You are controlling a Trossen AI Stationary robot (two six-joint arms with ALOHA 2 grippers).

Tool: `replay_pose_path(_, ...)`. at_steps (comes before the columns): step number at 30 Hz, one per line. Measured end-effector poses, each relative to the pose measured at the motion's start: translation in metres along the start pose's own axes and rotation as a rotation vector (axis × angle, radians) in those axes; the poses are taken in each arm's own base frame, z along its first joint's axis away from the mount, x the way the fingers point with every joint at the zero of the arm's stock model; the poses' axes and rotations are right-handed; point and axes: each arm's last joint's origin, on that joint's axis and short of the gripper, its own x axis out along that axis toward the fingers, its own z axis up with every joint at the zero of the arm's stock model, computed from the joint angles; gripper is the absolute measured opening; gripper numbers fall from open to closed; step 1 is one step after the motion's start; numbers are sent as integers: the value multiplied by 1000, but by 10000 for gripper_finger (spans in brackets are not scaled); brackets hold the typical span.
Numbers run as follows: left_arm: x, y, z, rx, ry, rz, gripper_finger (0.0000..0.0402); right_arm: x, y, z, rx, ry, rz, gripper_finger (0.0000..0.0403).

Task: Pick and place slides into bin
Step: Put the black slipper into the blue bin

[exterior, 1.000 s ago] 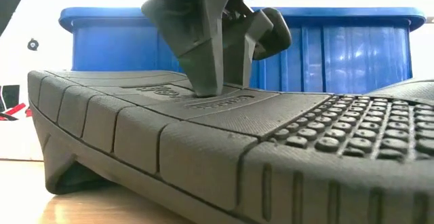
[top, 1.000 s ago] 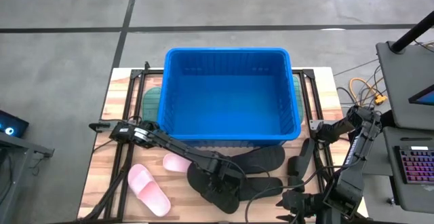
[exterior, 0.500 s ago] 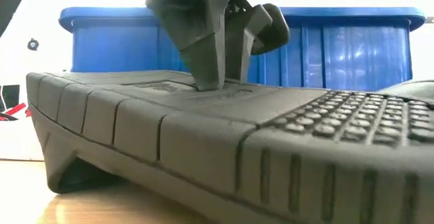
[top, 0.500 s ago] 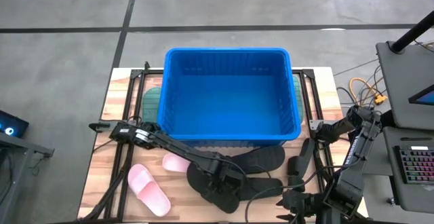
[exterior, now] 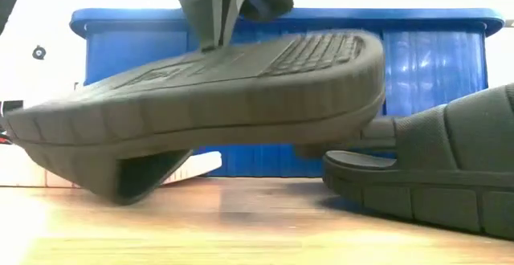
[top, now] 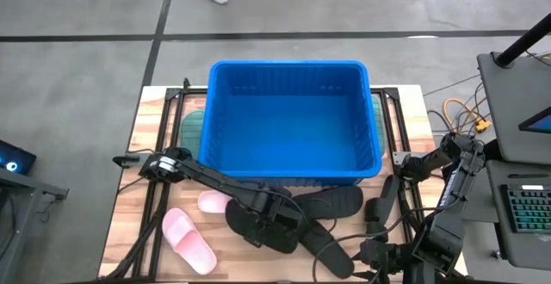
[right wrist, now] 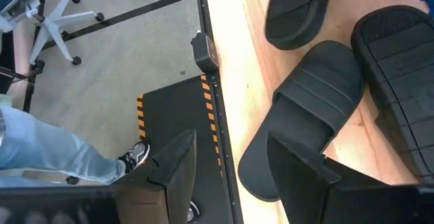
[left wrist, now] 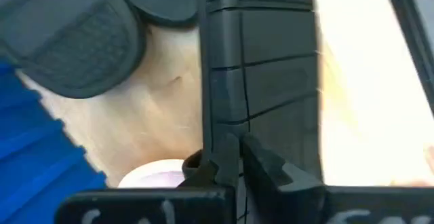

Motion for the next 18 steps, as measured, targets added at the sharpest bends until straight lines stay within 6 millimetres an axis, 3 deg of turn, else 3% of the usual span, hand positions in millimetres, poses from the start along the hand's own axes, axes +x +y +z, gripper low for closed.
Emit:
replay_pose_path(10, -40, -4, -3, -42, -99, -14, 3, 0, 0, 0, 0, -1, 0, 171)
replay_pose_path(18, -37, -2, 6, -33, -180, 24, 0, 0, 0, 0, -1, -2, -1, 171)
